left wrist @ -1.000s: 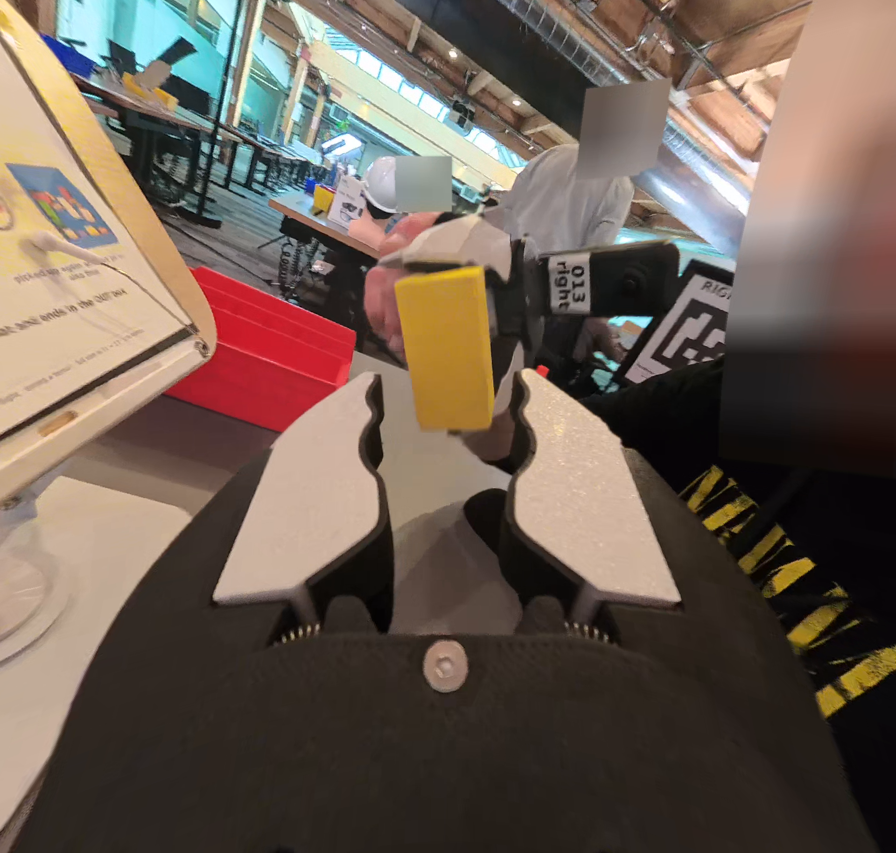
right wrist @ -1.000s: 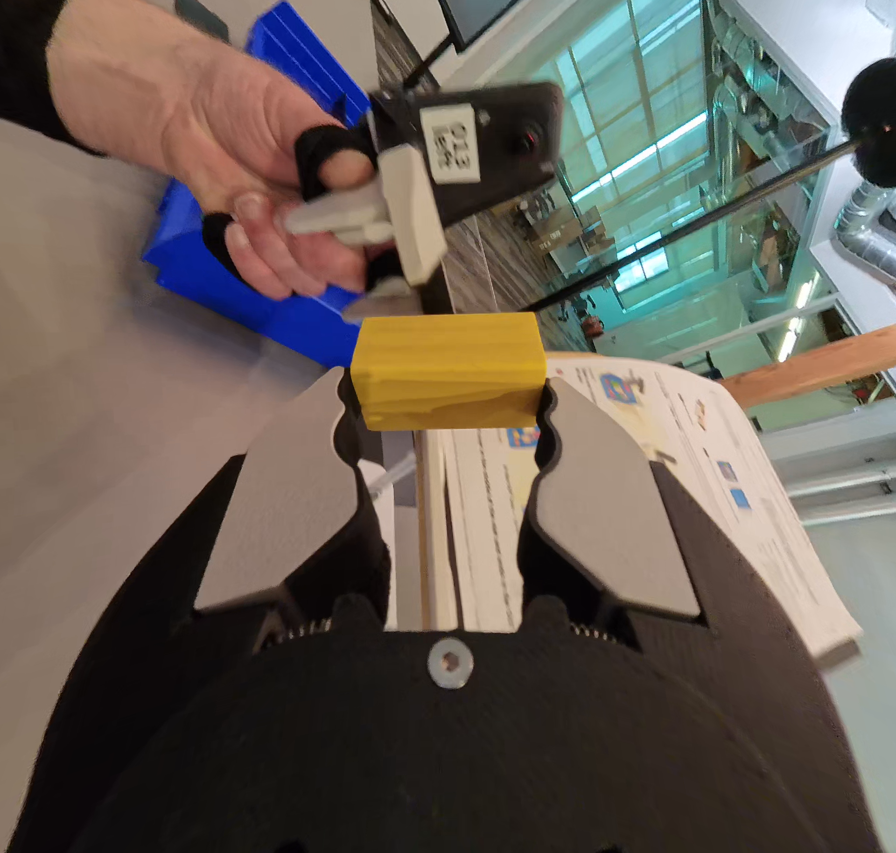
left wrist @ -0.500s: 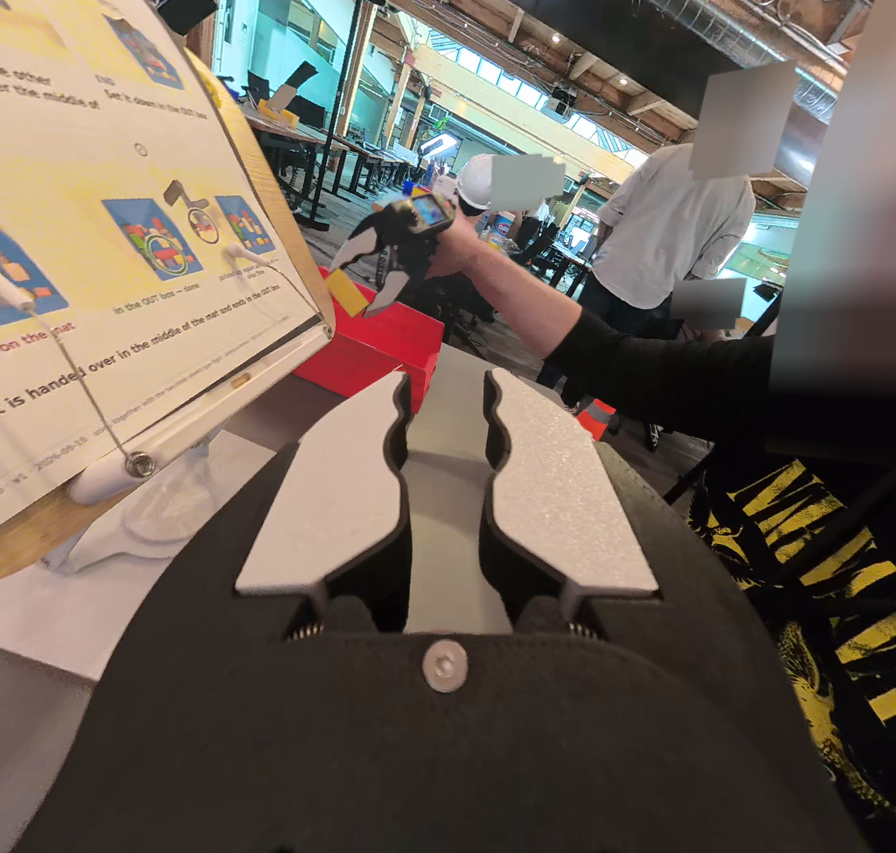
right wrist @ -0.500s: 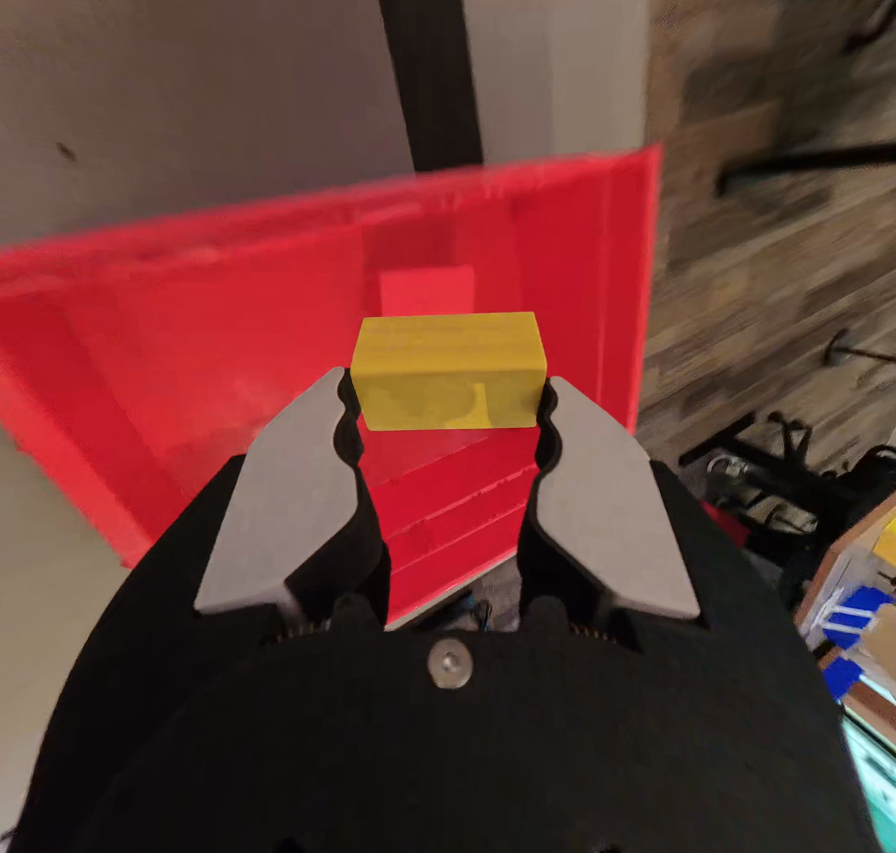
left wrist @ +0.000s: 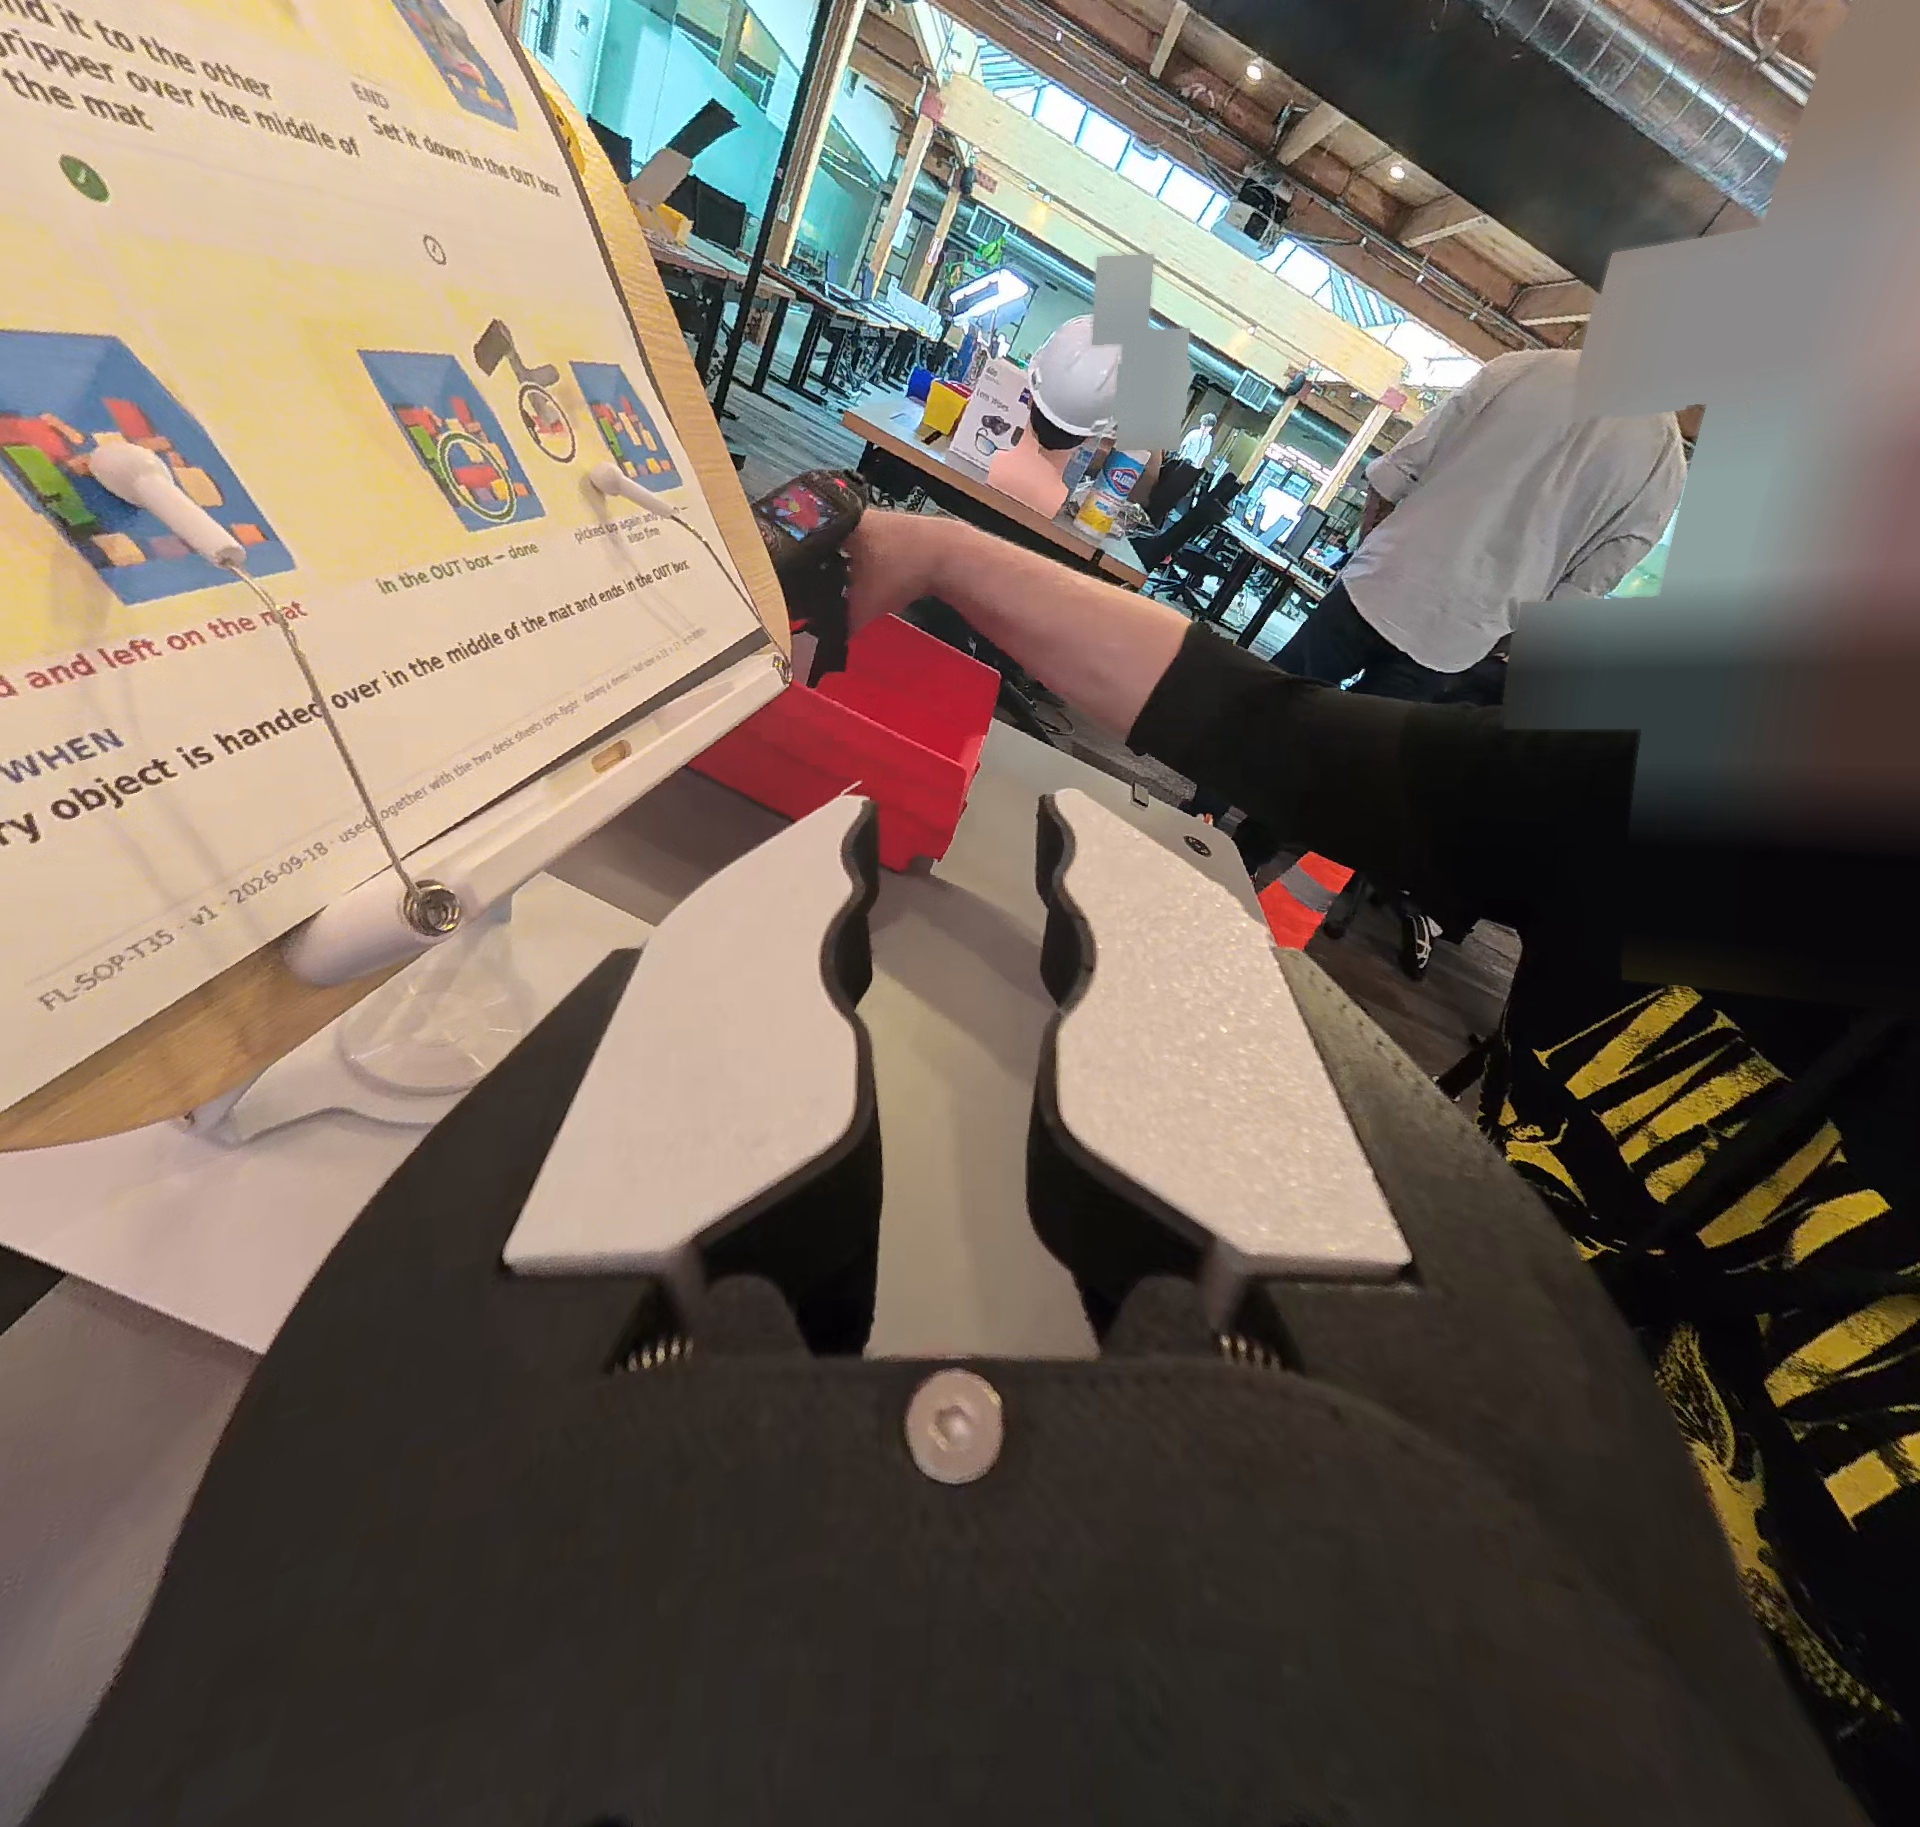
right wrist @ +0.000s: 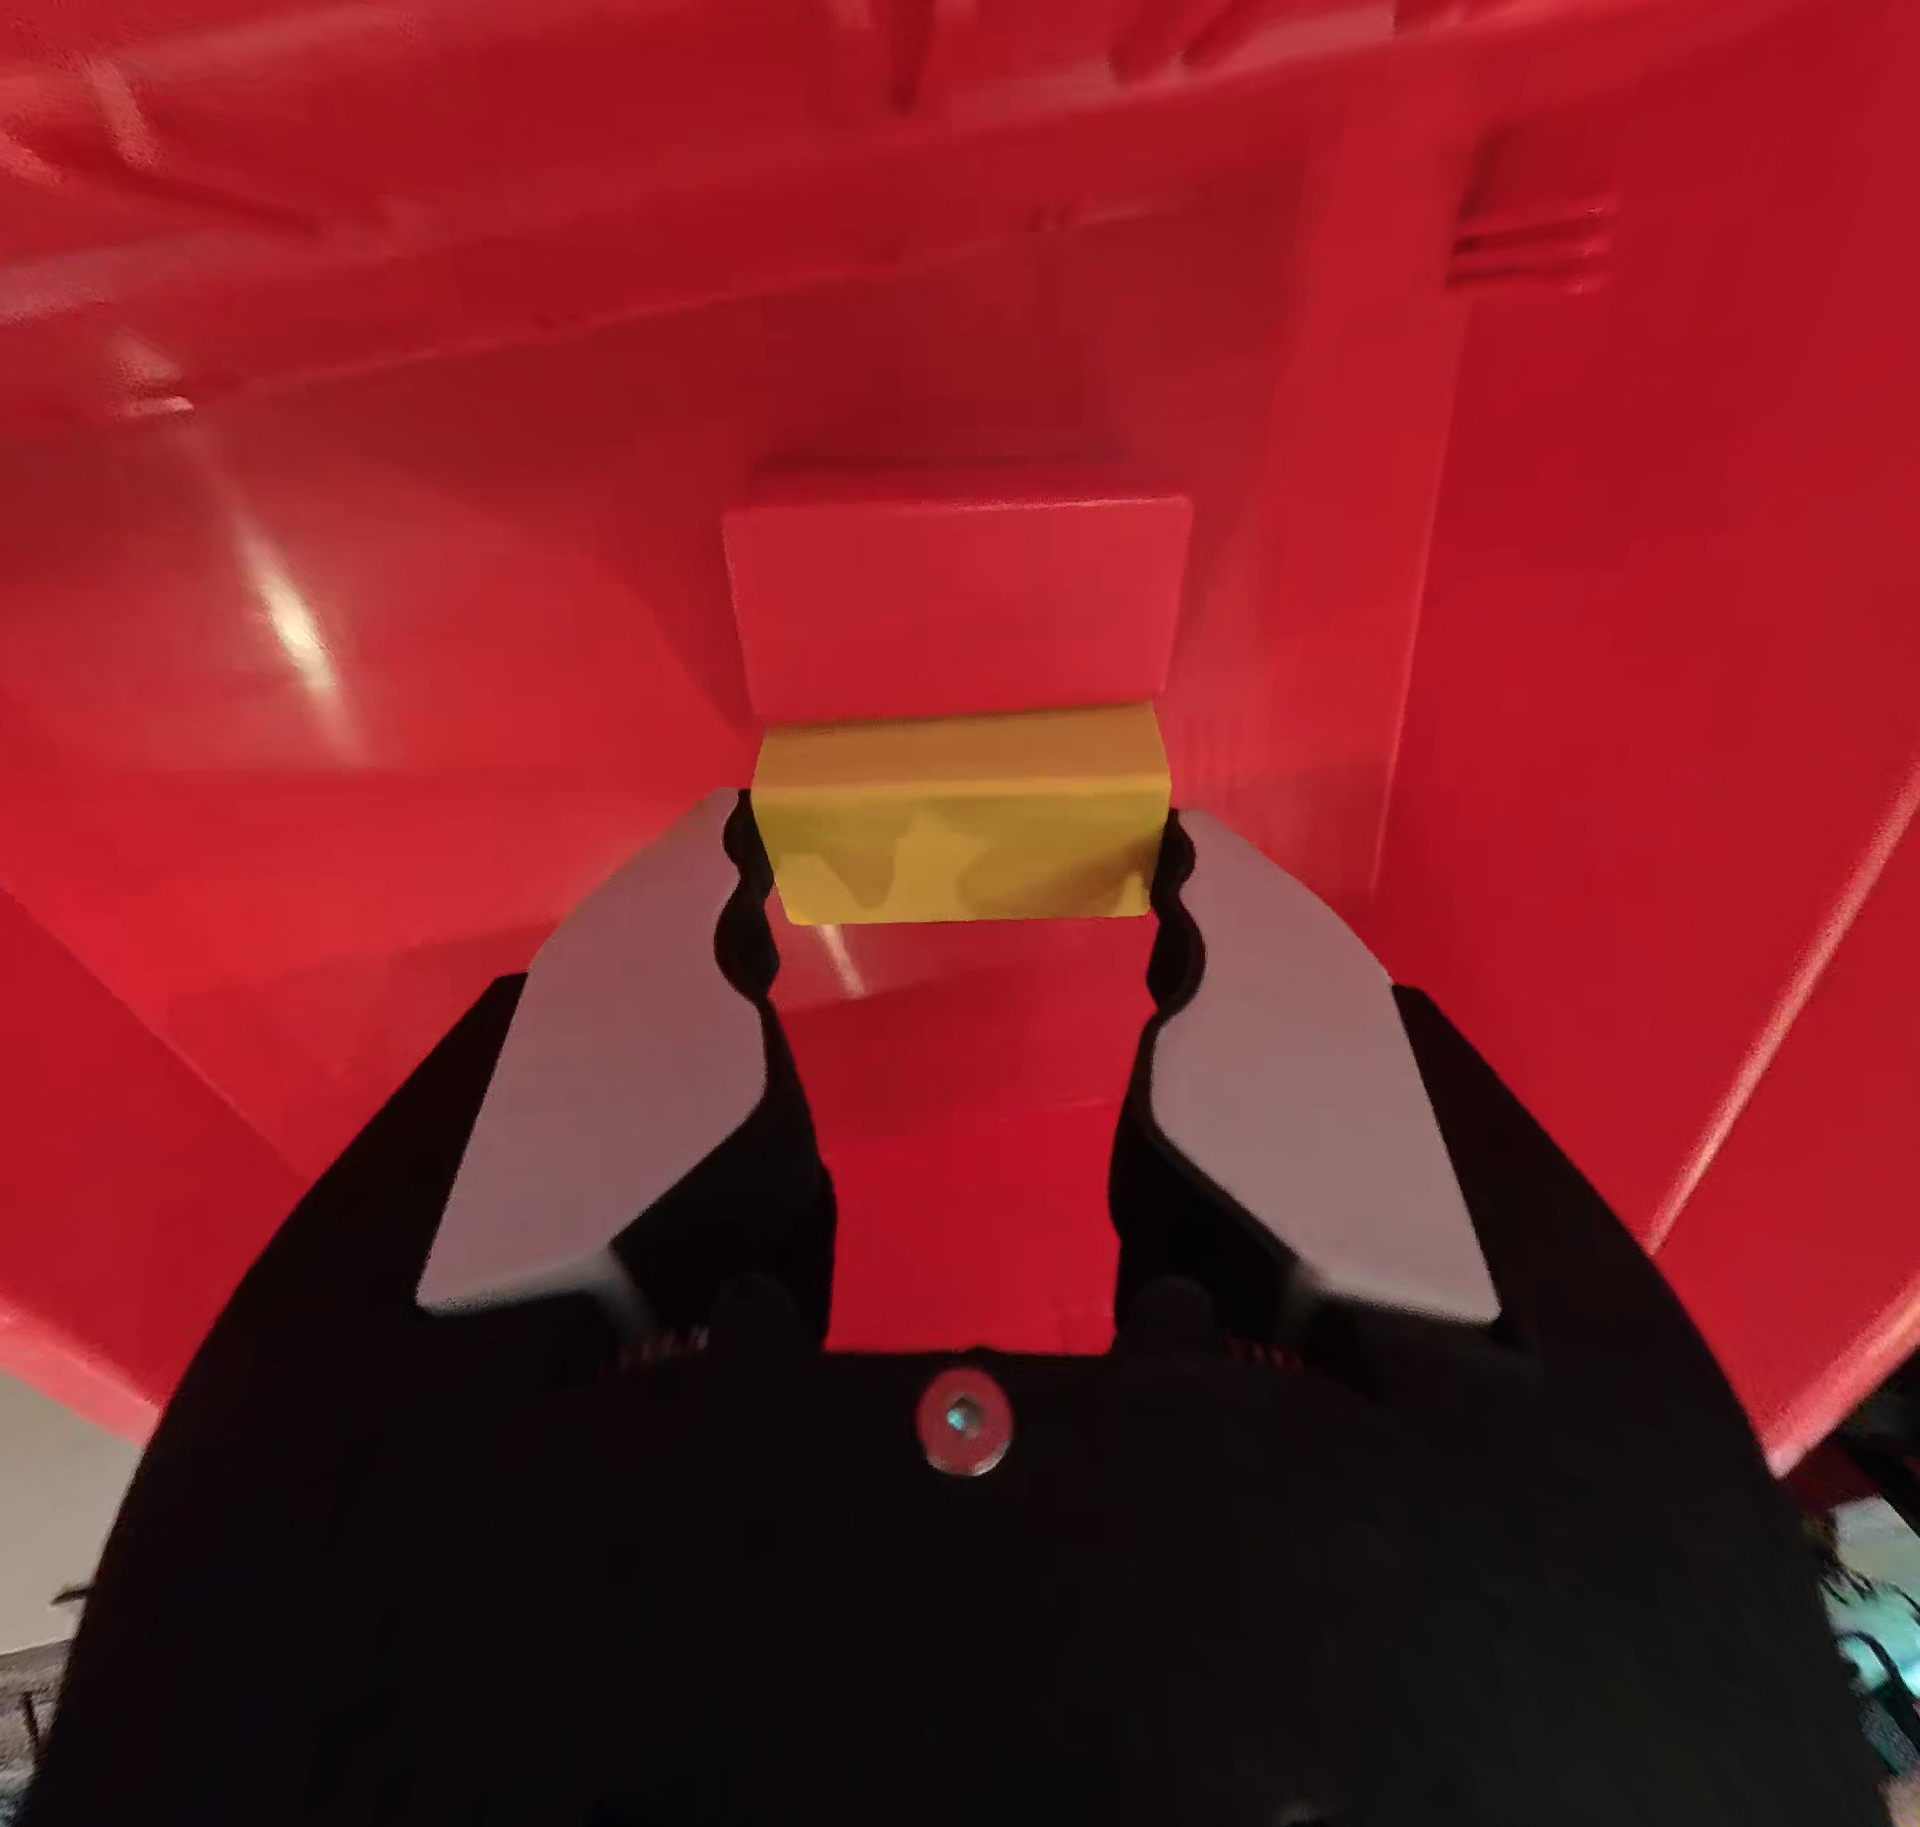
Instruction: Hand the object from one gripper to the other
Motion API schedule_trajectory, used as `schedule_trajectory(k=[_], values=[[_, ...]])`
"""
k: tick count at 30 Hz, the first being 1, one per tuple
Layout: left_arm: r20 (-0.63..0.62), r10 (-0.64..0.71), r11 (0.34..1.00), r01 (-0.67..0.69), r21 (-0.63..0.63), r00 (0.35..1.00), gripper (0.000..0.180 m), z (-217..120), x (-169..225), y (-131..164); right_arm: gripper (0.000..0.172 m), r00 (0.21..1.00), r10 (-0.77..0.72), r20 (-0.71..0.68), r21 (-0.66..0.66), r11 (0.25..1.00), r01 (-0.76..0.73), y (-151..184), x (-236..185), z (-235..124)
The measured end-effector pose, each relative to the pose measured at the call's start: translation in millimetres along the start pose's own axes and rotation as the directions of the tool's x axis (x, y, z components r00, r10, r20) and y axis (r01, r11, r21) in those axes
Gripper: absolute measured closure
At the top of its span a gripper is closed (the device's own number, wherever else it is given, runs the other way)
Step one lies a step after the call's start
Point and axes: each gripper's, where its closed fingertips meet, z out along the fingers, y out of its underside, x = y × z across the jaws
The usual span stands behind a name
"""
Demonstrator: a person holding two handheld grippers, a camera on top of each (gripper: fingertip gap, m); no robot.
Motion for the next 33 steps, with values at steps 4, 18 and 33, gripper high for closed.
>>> schedule_trajectory(k=[4, 18, 33], values=[[0.000, 0.001, 1.000, -0.001, -0.003, 1.000, 0.151, 0.5, -0.5, 0.8, 0.102, 0.999, -0.016, 0.033, 0.000, 1.000, 0.016, -10.5, 0.0, 1.6], [0.086, 0.049, 0.998, -0.045, -0.053, 0.995, 0.143, -9.2, -9.5, 1.8, 0.084, 0.998, -0.011, 0.056, -0.086, 0.996, 0.016, -22.8, 3.6, -1.7], [0.701, 0.167, 0.904, 0.176, -0.390, 0.693, 0.128, -163.9, -162.5, 52.5, 0.095, 0.955, -0.009, -0.296, 0.112, 0.993, 0.044, -45.2, -67.7, -122.9]])
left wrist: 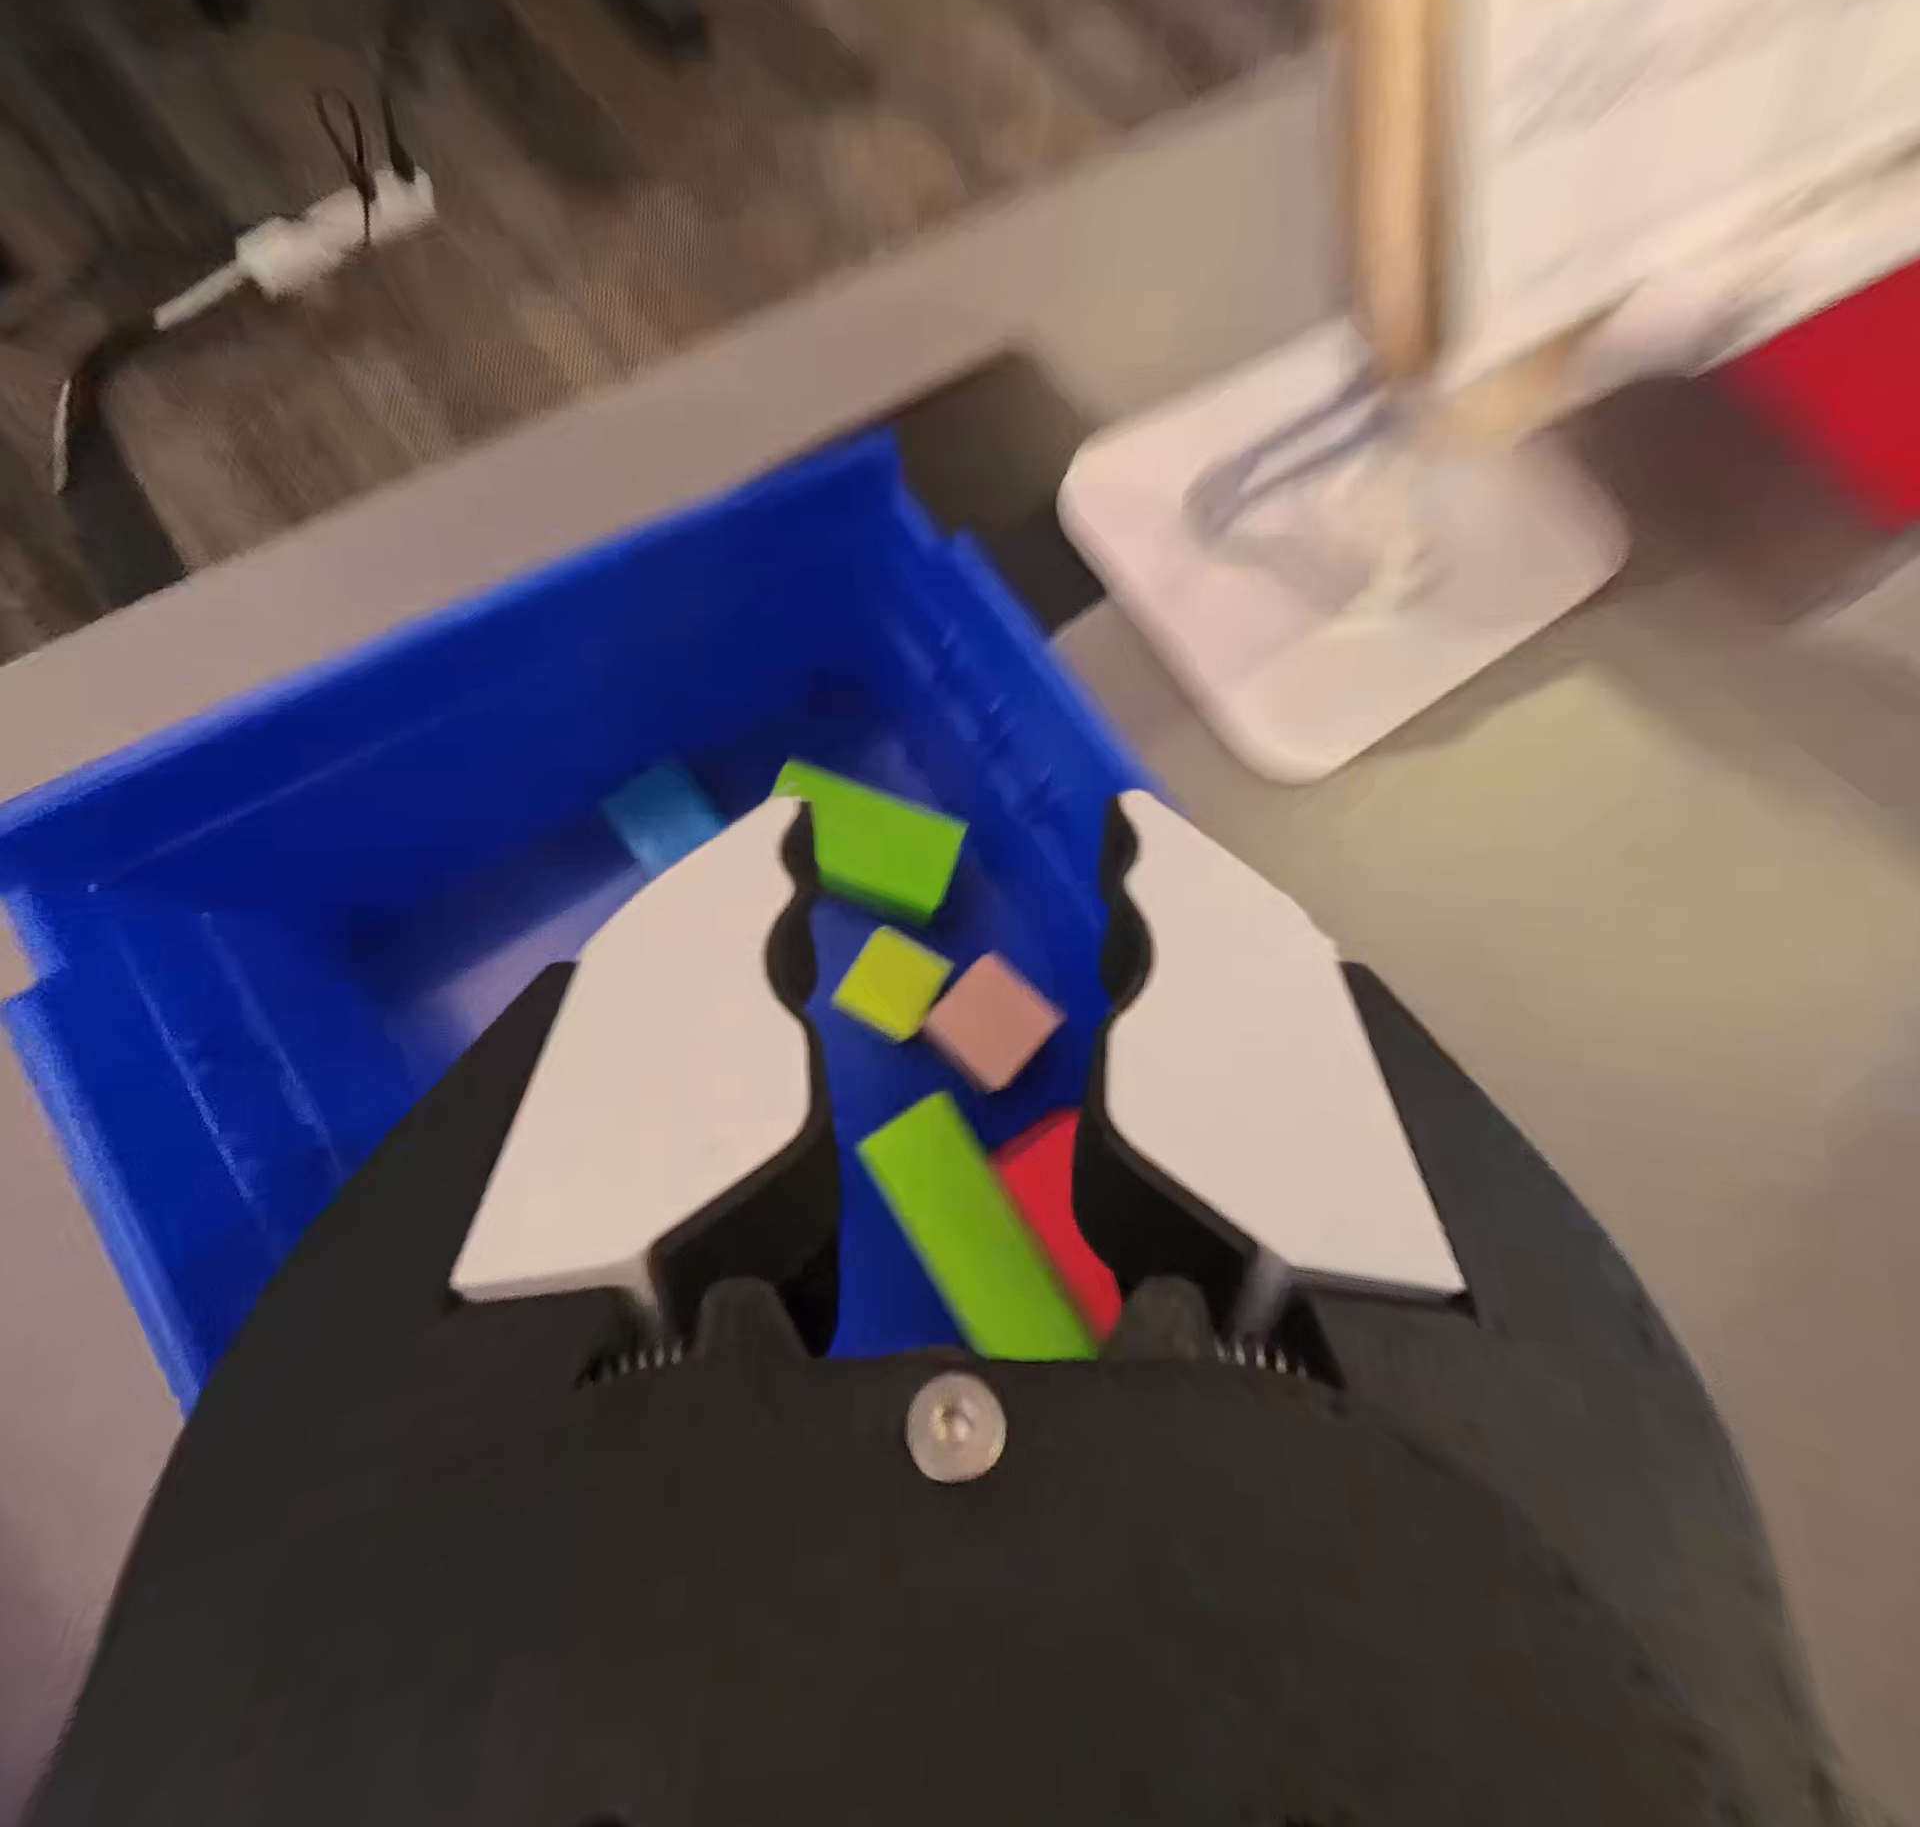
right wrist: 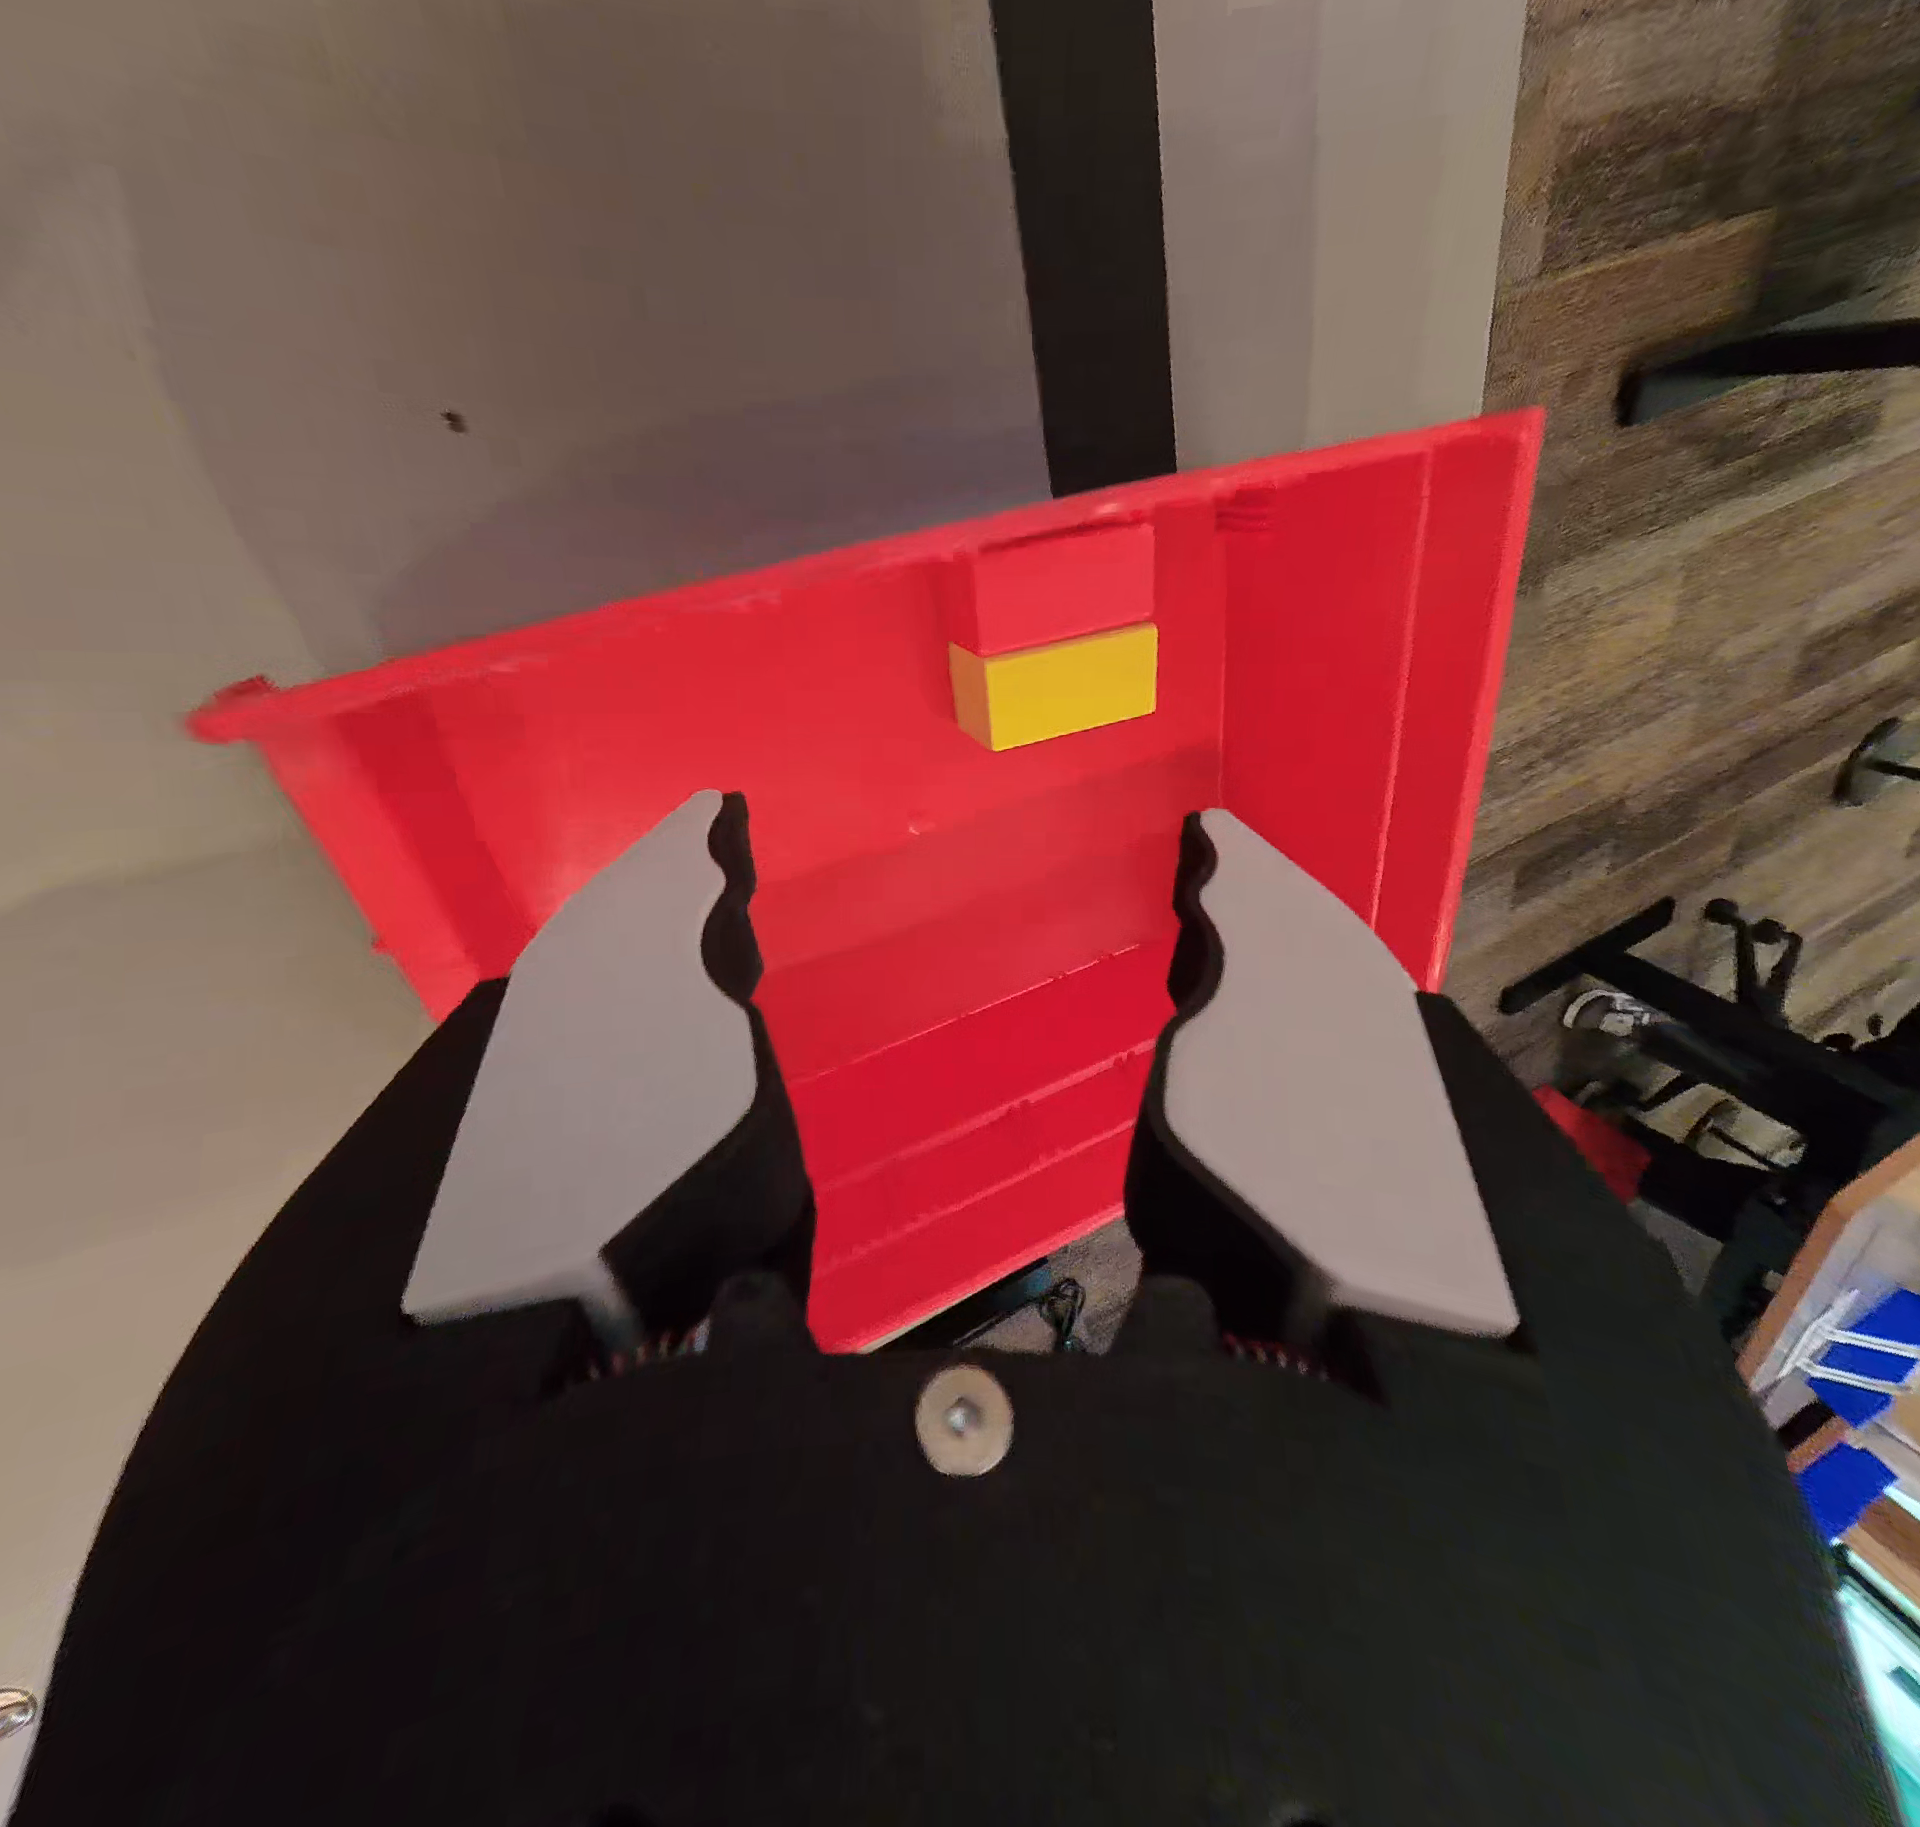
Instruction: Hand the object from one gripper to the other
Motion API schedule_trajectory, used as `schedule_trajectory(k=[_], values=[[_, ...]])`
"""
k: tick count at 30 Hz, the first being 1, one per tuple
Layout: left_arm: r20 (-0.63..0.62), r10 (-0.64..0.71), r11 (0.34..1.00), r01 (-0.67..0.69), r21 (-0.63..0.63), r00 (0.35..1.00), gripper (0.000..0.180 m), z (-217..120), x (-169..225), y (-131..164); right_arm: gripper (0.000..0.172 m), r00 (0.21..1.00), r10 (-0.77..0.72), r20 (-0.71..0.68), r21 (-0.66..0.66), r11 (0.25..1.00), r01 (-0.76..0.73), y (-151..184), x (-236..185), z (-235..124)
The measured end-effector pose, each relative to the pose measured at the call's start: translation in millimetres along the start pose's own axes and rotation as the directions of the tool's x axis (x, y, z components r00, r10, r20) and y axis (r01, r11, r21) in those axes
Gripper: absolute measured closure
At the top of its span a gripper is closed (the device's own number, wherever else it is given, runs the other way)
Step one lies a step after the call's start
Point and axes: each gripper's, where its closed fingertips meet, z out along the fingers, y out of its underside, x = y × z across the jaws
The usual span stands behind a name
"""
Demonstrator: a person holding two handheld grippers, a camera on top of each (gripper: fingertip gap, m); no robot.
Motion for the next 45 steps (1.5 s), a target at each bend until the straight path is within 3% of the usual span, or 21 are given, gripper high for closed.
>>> schedule_trajectory(k=[4, 7, 10, 15, 20, 24, 27, 29, 32, 35, 39, 45], values=[[0.049, 0.272, 0.942, -0.256, -0.217, 0.961, 0.108, 45.5, -14.1, 30.6, 0.097, 0.999, -0.043, -0.006, 0.035, 0.998, 0.043, -16.5, -26.9, -15.1], [0.040, 0.393, 0.868, -0.356, -0.345, 0.919, 0.103, 71.8, -28.1, 47.3, 0.098, 0.997, -0.078, 0.002, 0.028, 0.997, 0.078, -23.8, -43.2, -20.4], [0.022, 0.421, 0.825, -0.373, -0.424, 0.907, 0.102, 87.1, -38.3, 55.8, 0.099, 0.995, -0.100, 0.002, 0.020, 0.995, 0.100, -28.1, -52.6, -23.5], [-0.063, 0.327, 0.811, -0.314, -0.494, 0.943, 0.110, 97.3, -36.9, 72.3, 0.100, 0.993, -0.114, 0.003, 0.039, 0.993, 0.114, -36.8, -60.5, -26.4], [-0.040, 0.298, 0.842, -0.282, -0.460, 0.954, 0.109, 99.0, -41.7, 71.3, 0.101, 0.994, -0.105, -0.008, 0.096, 0.990, 0.105, -53.4, -61.6, -32.7], [-0.017, 0.235, 0.937, -0.231, -0.264, 0.972, 0.109, 72.5, -37.1, 47.5, 0.101, 0.997, -0.053, -0.047, 0.291, 0.954, 0.065, -96.0, -63.5, -64.1], [-0.117, 0.260, 0.964, -0.249, 0.097, 0.959, 0.109, 25.5, 6.2, -0.2, 0.096, 0.995, -0.060, -0.077, 0.526, 0.845, 0.092, -157.8, -78.9, -104.0], [-0.220, 0.329, 0.897, -0.231, 0.377, 0.918, 0.109, -17.0, 56.0, -36.6, 0.096, 0.994, -0.059, -0.087, 0.678, 0.728, 0.103, -206.1, -91.6, -132.8], [-0.281, 0.458, 0.753, -0.200, 0.627, 0.843, 0.109, -66.7, 126.9, -72.2, 0.089, 0.998, -0.026, -0.062, 0.846, 0.530, 0.066, -270.8, -102.1, -166.9], [-0.324, 0.549, 0.648, -0.148, 0.747, 0.770, 0.109, -94.8, 186.0, -91.1, 0.089, 0.998, 0.008, 0.055, 0.953, 0.299, -0.055, -320.8, -105.1, -192.2], [-0.375, 0.606, 0.604, -0.099, 0.791, 0.702, 0.109, -104.2, 238.4, -100.2, 0.082, 0.986, 0.020, 0.165, 0.981, 0.101, -0.166, -360.1, -102.6, -203.5], [-0.422, 0.611, 0.590, -0.030, 0.807, 0.670, 0.109, -101.6, 262.9, -102.6, 0.086, 0.969, -0.031, 0.246, 0.969, -0.010, -0.246, -377.3, -104.3, -205.8]])
